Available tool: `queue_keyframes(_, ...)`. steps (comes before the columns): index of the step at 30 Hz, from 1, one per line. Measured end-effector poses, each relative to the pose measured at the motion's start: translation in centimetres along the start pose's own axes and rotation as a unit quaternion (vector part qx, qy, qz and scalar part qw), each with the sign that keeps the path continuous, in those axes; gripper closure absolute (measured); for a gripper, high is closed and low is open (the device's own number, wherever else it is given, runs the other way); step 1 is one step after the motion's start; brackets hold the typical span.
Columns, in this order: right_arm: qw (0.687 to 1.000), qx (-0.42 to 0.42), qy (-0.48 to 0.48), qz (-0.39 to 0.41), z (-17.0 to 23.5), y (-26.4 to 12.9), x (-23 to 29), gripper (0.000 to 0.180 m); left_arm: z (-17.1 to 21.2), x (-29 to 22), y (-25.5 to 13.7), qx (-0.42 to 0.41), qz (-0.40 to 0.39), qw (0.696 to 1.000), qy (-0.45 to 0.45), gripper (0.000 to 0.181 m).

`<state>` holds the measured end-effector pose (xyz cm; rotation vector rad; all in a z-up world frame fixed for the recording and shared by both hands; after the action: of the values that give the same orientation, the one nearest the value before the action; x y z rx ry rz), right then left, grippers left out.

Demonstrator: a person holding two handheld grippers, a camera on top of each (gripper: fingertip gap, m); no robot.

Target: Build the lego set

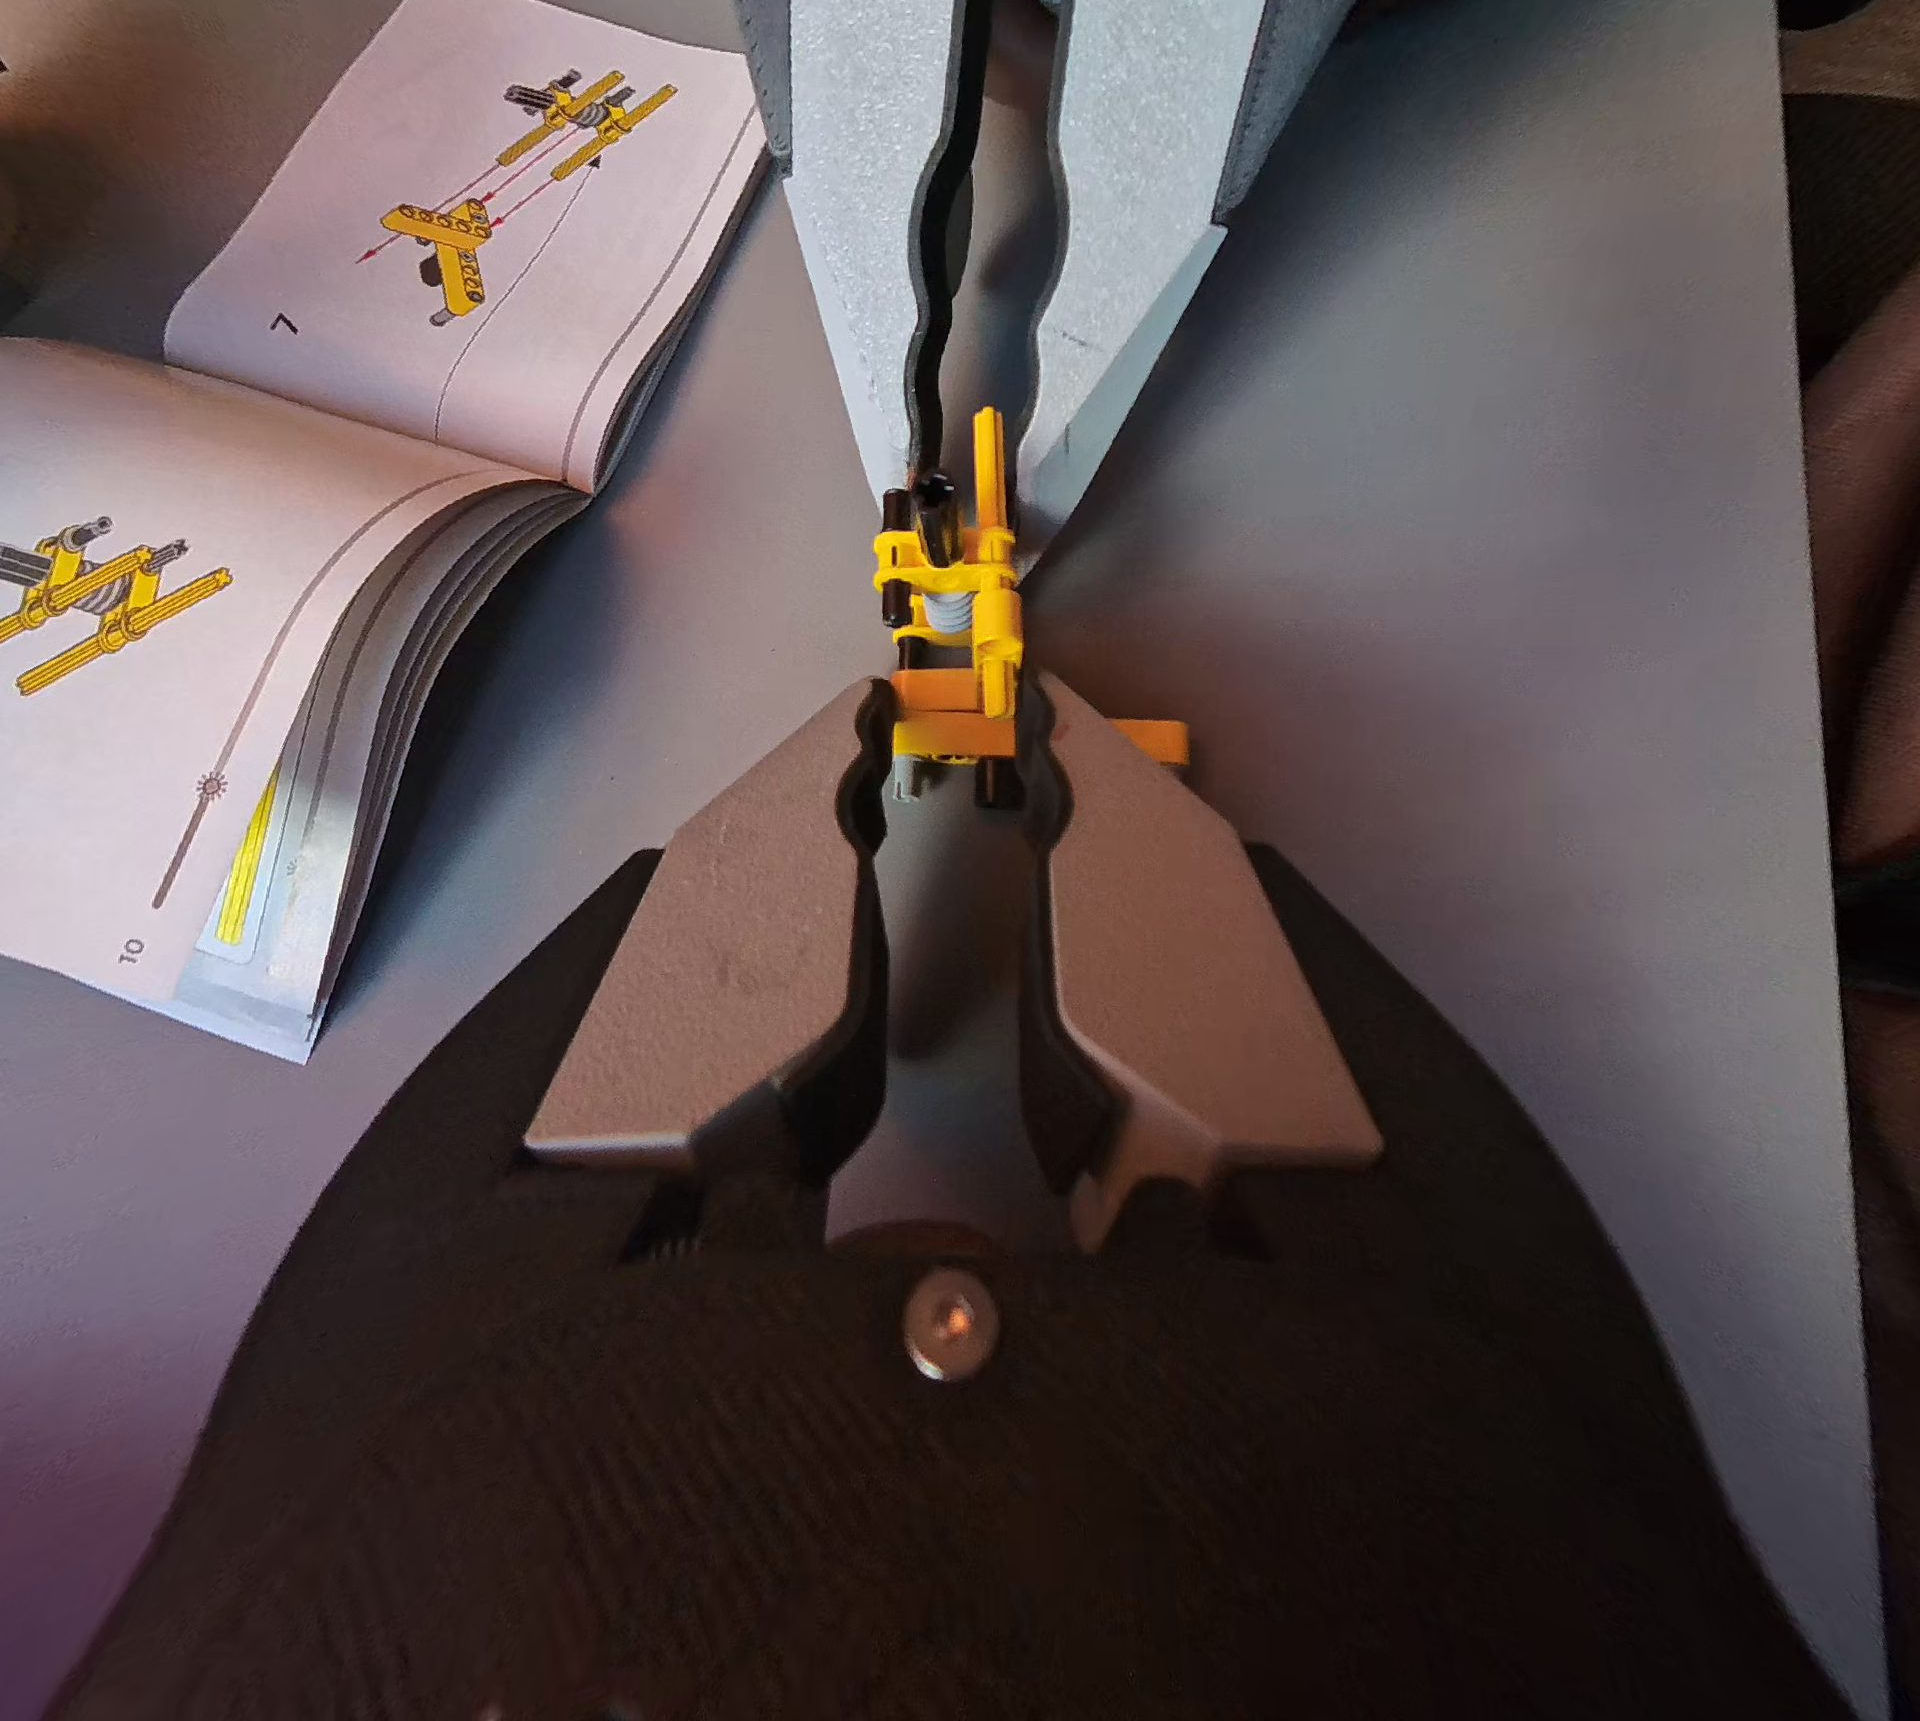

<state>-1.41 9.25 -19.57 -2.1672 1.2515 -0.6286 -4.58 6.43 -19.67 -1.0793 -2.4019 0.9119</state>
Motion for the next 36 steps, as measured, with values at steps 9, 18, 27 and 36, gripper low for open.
queue_keyframes(9,1.000,0.000,-0.011,0.005,-0.1,0.1,0.0,0.167,0.0,-0.1,0.0,0.000,-0.007,1.000,0.010,0.159)
queue_keyframes(18,0.999,-0.003,-0.030,0.025,-0.1,0.3,0.1,0.177,-0.7,-0.6,-0.9,-0.037,0.000,0.999,-0.031,0.154)
queue_keyframes(27,0.999,-0.036,-0.009,0.032,-0.4,-0.7,-0.2,0.141,0.5,-0.1,-1.9,-0.032,-0.025,0.994,-0.104,0.118)
queue_keyframes(36,0.995,-0.049,0.060,0.064,-0.1,-1.4,-0.3,0.105,1.0,-0.4,-1.9,-0.026,0.007,0.989,-0.144,0.118)
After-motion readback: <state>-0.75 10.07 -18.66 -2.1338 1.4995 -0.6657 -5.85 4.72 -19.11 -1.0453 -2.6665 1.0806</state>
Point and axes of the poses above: each gripper's, where its closed fingertips meet, y out along the fingers, z out of its underside, x = y × z across the jaws, the point moved 2 cm from there along -y, back along the fingers, and after that the axes turned 4 degrees about y, right-handed, at the moved point
